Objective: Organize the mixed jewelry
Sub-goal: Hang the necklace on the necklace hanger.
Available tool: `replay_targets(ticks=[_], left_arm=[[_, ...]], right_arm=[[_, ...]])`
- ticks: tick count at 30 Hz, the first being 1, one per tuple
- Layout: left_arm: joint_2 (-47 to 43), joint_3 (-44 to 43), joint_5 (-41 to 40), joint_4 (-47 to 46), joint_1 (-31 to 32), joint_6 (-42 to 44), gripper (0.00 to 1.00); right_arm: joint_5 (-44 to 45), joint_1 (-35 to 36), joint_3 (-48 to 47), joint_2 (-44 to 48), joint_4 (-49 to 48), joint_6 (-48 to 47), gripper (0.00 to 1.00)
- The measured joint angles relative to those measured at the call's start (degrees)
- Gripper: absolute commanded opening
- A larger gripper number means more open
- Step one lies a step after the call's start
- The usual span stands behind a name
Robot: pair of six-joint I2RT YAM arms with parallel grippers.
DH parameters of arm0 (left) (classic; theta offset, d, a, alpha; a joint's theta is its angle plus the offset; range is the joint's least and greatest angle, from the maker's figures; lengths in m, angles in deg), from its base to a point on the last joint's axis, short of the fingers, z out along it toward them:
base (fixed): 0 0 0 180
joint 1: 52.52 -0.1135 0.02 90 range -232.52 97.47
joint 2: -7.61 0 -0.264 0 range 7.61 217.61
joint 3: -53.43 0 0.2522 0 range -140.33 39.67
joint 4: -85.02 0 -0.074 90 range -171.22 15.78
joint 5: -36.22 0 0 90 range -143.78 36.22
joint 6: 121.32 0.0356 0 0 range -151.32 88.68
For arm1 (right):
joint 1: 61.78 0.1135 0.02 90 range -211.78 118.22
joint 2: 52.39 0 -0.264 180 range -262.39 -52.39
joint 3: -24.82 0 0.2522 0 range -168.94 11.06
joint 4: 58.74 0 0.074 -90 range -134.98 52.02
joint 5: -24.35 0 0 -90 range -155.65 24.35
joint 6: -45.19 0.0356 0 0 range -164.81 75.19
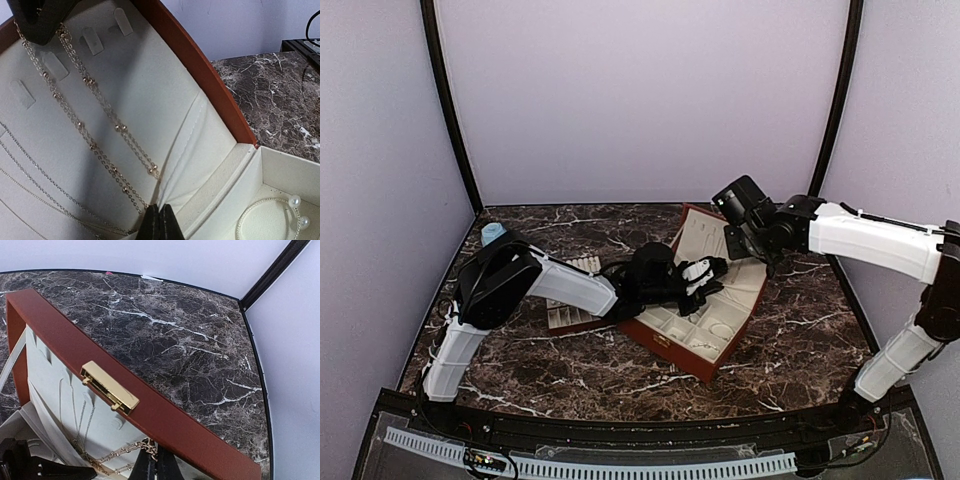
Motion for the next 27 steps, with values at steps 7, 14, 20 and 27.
replay_targets(ticks=[7, 14, 20, 27], left_arm=[[0.02, 0.00, 0.35, 0.24, 0.00, -0.09, 0.00], [0.02, 0.00, 0.50, 0.48, 0.00, -0.31, 0.00], [0.02, 0.00, 0.48, 0.52, 0.00, -0.48, 0.00], [0.02, 0.00, 0.50, 0.52, 0.02, -0.48, 0.00]], right_arm=[[-0.37, -1.18, 0.00, -1.01, -0.57, 1.07, 0.00], [-0.94, -2.43, 0.00, -2.40, -0.90, 1.42, 0.00], [-0.92, -2.62, 0.00, -2.67, -0.96, 1.55, 0.03], [-1.14, -2.62, 0.00, -2.69, -1.01, 1.92, 0.11]])
